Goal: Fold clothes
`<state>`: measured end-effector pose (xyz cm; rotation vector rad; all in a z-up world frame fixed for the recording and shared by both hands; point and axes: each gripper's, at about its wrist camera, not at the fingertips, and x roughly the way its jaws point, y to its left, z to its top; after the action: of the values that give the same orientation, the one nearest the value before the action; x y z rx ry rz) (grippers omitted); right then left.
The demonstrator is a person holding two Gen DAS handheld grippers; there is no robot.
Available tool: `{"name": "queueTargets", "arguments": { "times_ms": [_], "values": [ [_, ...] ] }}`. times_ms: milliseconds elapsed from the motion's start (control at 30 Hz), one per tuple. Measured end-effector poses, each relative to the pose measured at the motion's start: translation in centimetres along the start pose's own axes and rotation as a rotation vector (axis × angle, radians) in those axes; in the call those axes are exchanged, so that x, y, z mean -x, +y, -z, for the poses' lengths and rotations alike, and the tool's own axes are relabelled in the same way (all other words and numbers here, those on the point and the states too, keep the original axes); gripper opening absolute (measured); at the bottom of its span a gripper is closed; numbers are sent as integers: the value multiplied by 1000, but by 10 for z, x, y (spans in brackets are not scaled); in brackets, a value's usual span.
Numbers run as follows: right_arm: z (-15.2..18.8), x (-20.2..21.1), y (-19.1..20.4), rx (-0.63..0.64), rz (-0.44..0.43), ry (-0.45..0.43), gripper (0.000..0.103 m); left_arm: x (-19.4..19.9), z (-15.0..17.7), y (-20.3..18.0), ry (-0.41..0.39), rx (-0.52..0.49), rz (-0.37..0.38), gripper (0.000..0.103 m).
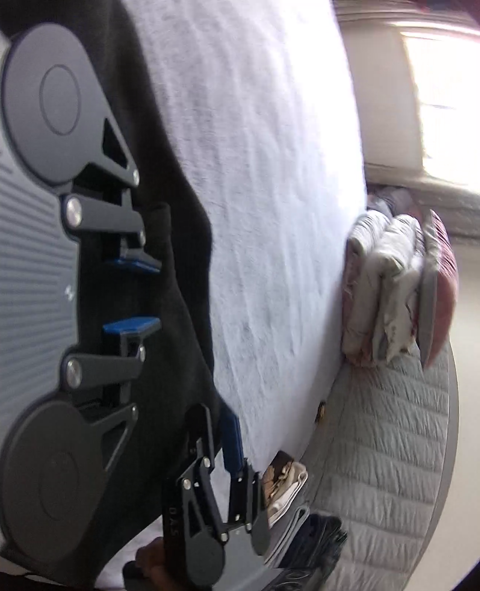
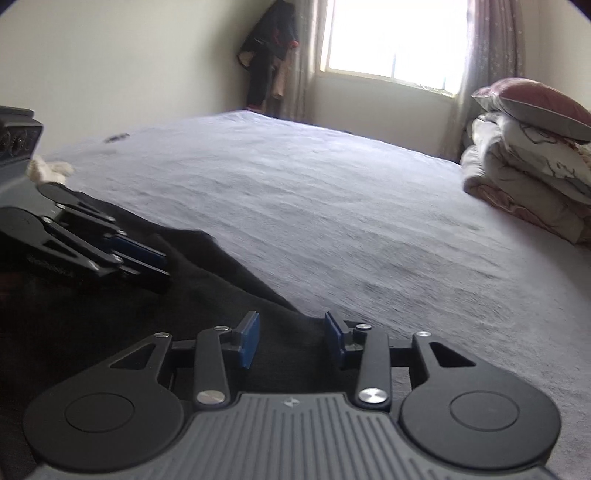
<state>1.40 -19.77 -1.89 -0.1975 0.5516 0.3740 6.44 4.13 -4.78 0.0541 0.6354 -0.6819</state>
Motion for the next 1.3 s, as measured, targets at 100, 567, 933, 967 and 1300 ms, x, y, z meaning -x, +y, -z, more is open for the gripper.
{"name": "queueTargets", "arguments": {
  "times_ms": [100, 567, 933, 967, 1300],
  "values": [
    [9, -13, -7, -34, -22, 20, 42, -6, 3, 14, 12, 34, -15, 5],
    [41, 65, 34, 58, -131, -73, 54, 59, 41, -22, -61, -50, 142, 18],
    [46, 63, 50, 168, -98, -33, 57, 80, 56, -27, -48, 129, 57, 29],
    [42, 64, 51, 170, -85, -31, 57, 89, 51, -29, -54, 163, 2, 47],
    [14, 62, 67, 155, -75, -53, 59, 176, 55, -5, -115, 664, -369, 86]
  ]
}}
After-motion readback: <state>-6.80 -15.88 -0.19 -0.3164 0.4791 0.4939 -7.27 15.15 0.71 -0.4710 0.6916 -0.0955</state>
